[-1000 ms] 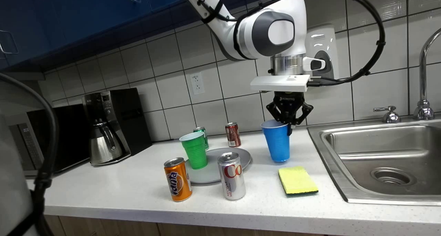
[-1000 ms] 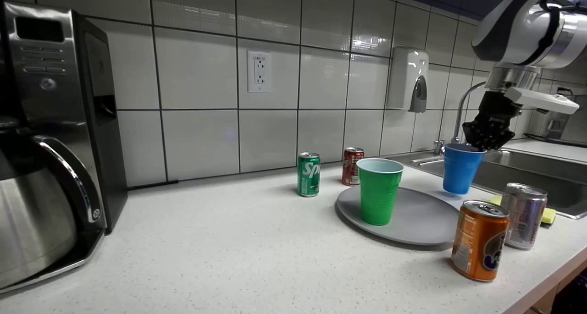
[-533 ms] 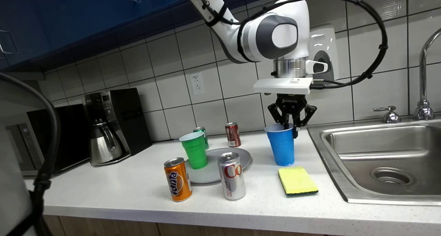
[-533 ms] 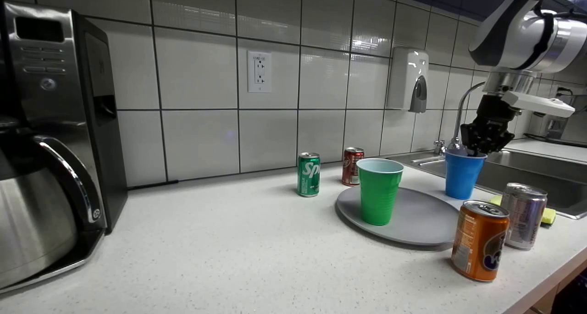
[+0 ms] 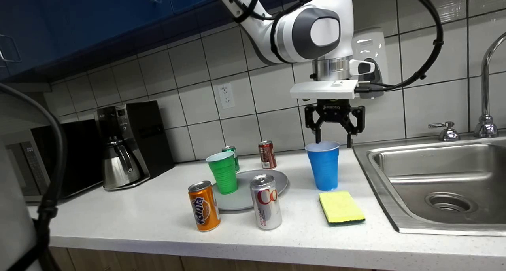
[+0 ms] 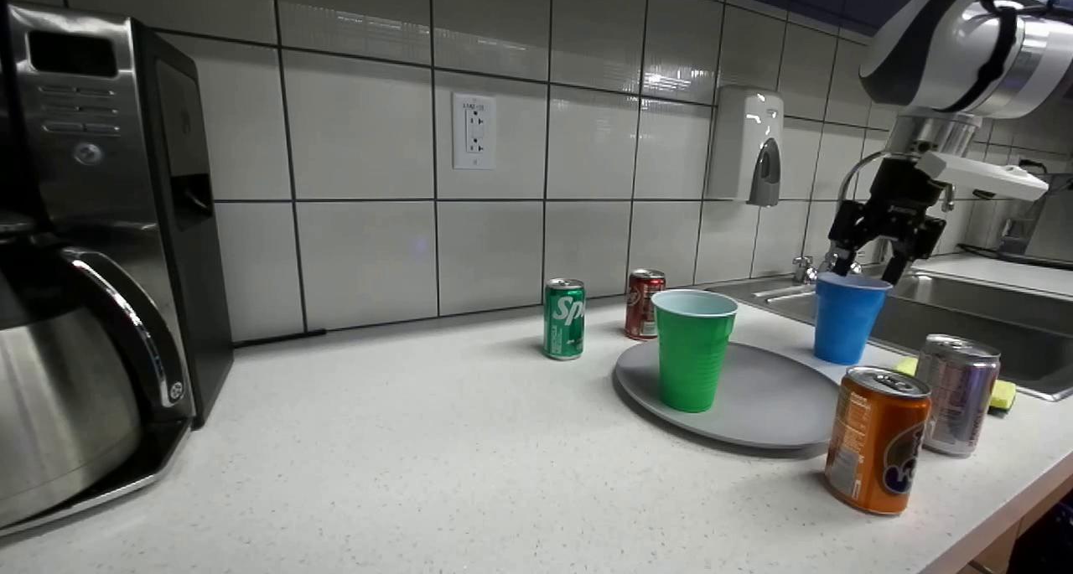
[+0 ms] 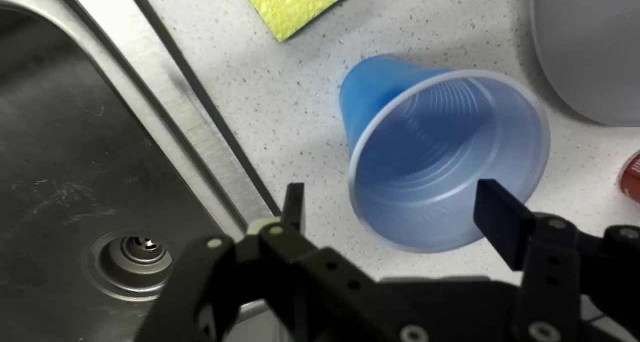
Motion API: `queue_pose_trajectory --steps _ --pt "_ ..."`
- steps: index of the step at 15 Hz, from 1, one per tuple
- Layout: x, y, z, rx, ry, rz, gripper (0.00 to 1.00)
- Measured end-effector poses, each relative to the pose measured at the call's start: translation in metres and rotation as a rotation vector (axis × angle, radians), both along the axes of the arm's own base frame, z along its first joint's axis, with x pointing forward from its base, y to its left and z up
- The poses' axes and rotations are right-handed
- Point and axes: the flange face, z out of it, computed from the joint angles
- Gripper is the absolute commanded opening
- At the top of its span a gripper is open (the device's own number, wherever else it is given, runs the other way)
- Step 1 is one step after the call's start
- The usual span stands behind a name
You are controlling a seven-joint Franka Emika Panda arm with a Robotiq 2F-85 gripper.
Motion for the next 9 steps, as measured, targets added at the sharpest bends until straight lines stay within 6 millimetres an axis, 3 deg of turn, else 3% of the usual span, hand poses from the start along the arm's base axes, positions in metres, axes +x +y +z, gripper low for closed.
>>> queue_pose_trajectory --steps 5,9 --pt "-0.002 0.006 0.028 -0.009 -0.047 0.007 1.00" --pt "-0.006 0.024 0.047 -0.008 -0.076 0.031 1.00"
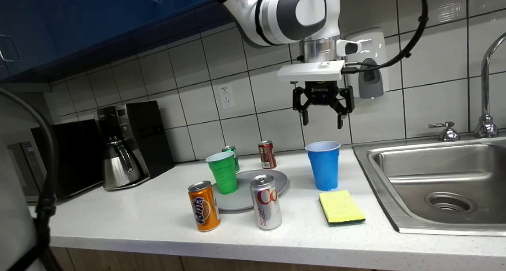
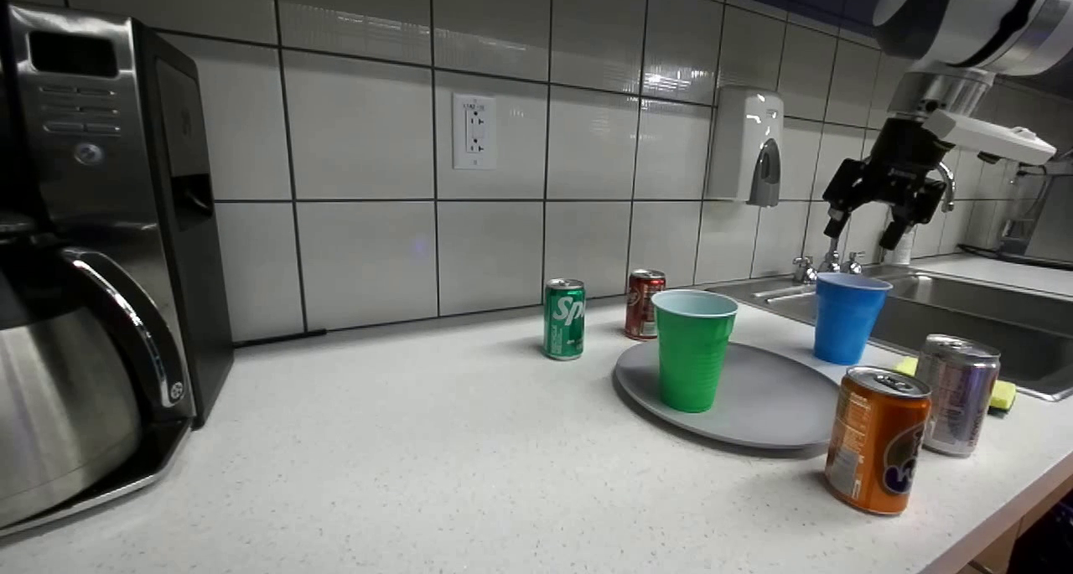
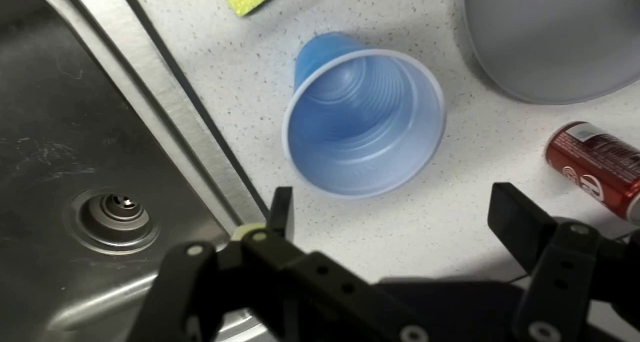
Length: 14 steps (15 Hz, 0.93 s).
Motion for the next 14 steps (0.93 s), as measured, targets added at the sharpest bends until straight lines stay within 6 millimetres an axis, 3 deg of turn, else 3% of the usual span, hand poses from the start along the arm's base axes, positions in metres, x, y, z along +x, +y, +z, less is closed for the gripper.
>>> queue_pose_trajectory --steps 7,14 --pt "0.002 0.062 0.009 0.016 -0.008 0.095 1.00" --pt "0.017 0.144 0.001 0.033 0.017 0.214 1.00"
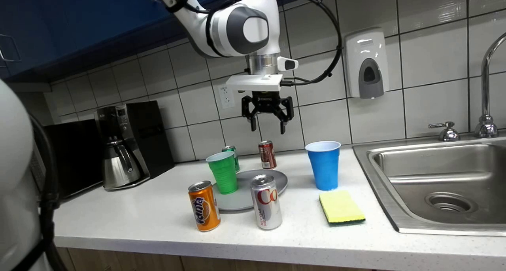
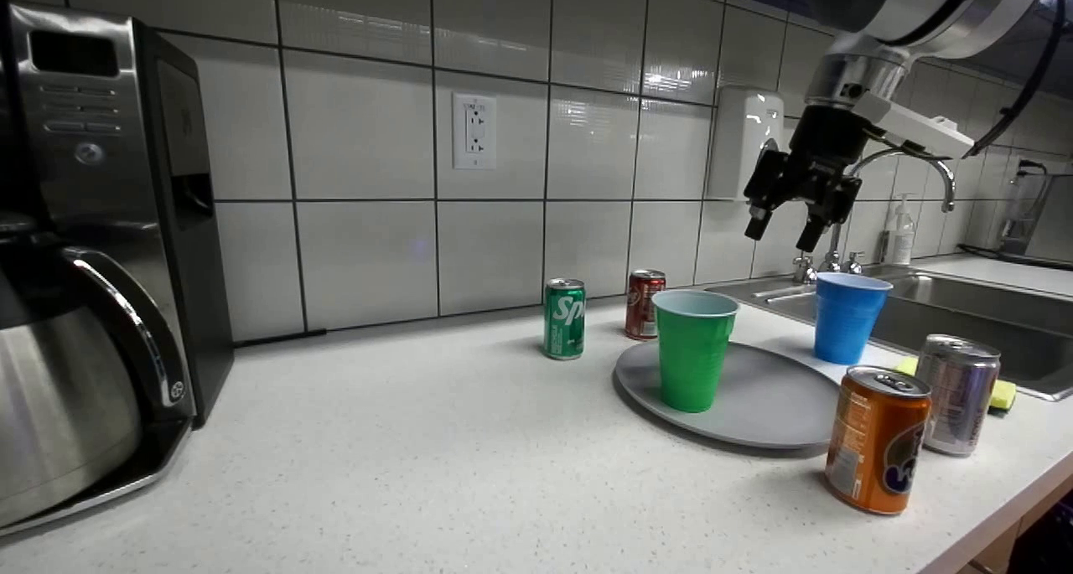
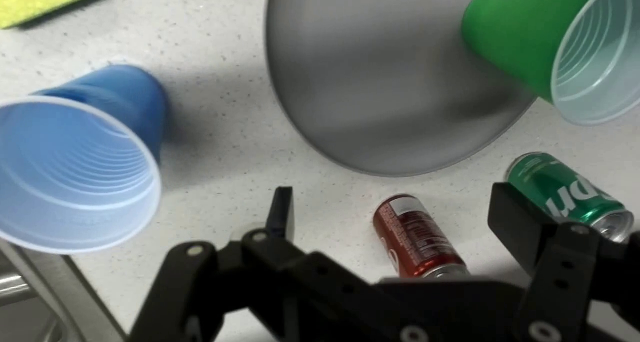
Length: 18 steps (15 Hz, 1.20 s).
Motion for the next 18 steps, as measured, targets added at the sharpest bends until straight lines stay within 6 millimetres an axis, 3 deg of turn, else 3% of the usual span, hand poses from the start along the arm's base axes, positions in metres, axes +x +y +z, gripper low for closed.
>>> queue_pose_trajectory --steps 8,13,18 --pt "0.007 0.074 -0.010 -0.016 0.027 0.148 1.00" --pt "0.005 0.097 -0.021 -0.023 0.063 0.210 1.00" --pt "-0.004 0.106 -0.032 -0.011 0.127 0.250 1.00"
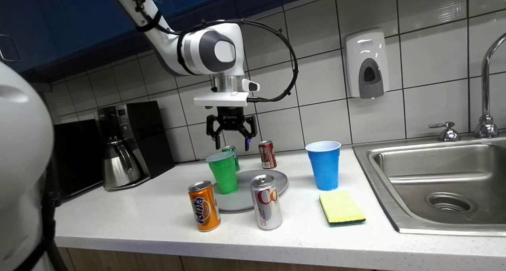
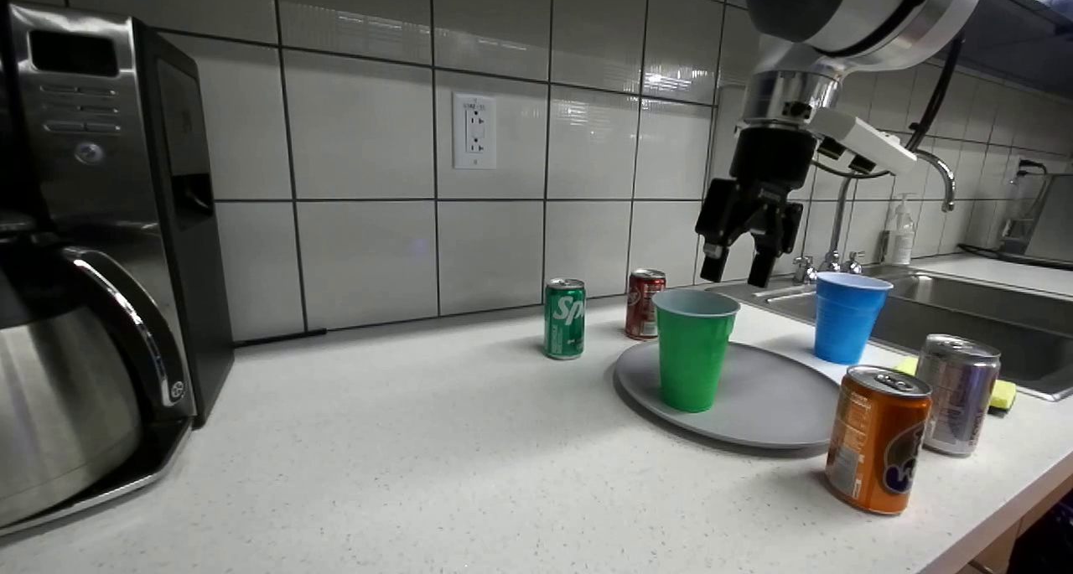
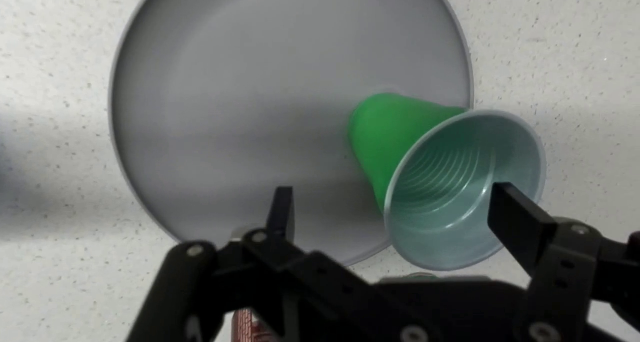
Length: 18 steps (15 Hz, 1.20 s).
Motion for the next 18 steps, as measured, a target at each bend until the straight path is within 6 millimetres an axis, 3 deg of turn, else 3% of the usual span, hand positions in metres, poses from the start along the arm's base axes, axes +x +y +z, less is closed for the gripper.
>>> queue_pose_trajectory --steps 10,18 --pt "-0.007 0.006 -0.025 -0.047 0.084 0.074 1.00" --pt "0.007 0.011 -0.034 -0.095 0.089 0.128 1.00"
